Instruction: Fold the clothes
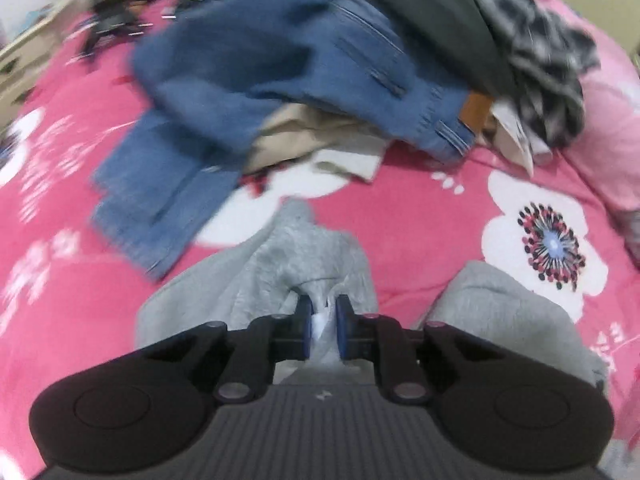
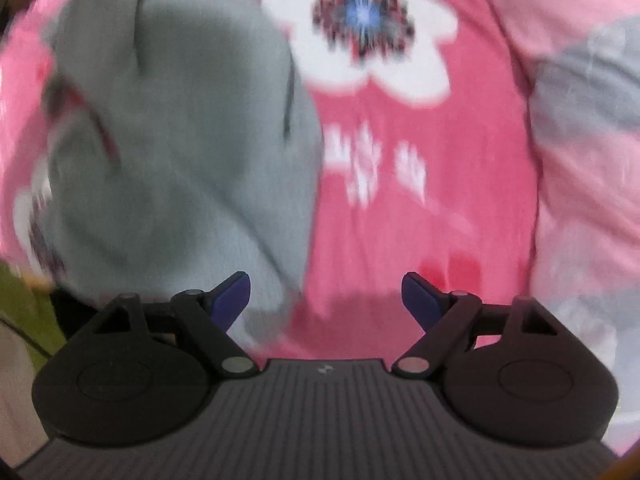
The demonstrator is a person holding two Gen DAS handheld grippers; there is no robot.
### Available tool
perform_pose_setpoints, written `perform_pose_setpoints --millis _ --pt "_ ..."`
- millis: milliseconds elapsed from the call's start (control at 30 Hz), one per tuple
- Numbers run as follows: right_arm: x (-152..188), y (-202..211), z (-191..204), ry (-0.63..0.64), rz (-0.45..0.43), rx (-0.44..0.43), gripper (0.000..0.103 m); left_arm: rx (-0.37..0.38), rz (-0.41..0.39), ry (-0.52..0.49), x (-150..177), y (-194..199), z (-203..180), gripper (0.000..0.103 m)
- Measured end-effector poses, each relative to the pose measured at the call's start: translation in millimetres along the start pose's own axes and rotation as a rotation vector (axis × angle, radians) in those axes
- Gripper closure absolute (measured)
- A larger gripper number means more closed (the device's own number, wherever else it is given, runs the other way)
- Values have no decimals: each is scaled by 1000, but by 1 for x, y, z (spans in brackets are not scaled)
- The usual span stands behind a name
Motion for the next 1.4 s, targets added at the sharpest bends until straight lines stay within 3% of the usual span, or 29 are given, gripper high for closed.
perform_pose_setpoints --millis 133,233,333,567,633,733,800,867,1033,1100,1167,1200,1233,1300,1400 --pt "-59 -2 29 7 -103 -115 26 -33 -1 135 43 50 33 93" --pt "-101 -6 55 31 -165 -199 28 -72 42 273 87 79 55 93" --pt "-130 -12 81 95 -176 -259 29 -90 132 385 138 86 65 93" --pt "-165 -30 112 218 -120 -264 29 -81 372 541 253 72 58 94" --pt "-174 -30 119 242 -114 -264 28 -63 350 545 257 91 60 89" --pt "-192 -45 120 187 -97 -287 25 -101 224 531 234 125 83 65" --pt "-205 -59 119 124 -80 -307 21 -123 152 496 214 133 100 43" --pt "-217 -74 117 61 -63 -328 15 -137 94 441 189 128 117 34" --pt "-249 -109 113 -98 -19 -378 15 4 98 343 145 61 129 35" --pt "-262 -123 112 -162 -2 -398 18 12 98 321 147 57 124 41" --pt "-251 -133 110 -203 49 -406 42 19 98 299 150 54 118 44" --pt "-237 -137 108 -215 89 -406 67 23 98 288 151 52 116 45" --pt "-221 -140 107 -223 124 -405 77 27 98 276 152 50 113 45" --pt "-184 -128 106 -168 117 -408 84 34 98 254 155 46 108 47" --pt "-127 -130 100 -105 166 -330 84 50 109 230 158 40 102 49"
Point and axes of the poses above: each gripper's, at about its wrist camera, not at the fingertips, and y roughly against the way its jaws point, z to its left, x to its underside, the point moved 9 cm from there along -y, roughly the way its jaws point, and after that the axes turned 6 degrees about -y, right-handed, at the moved point
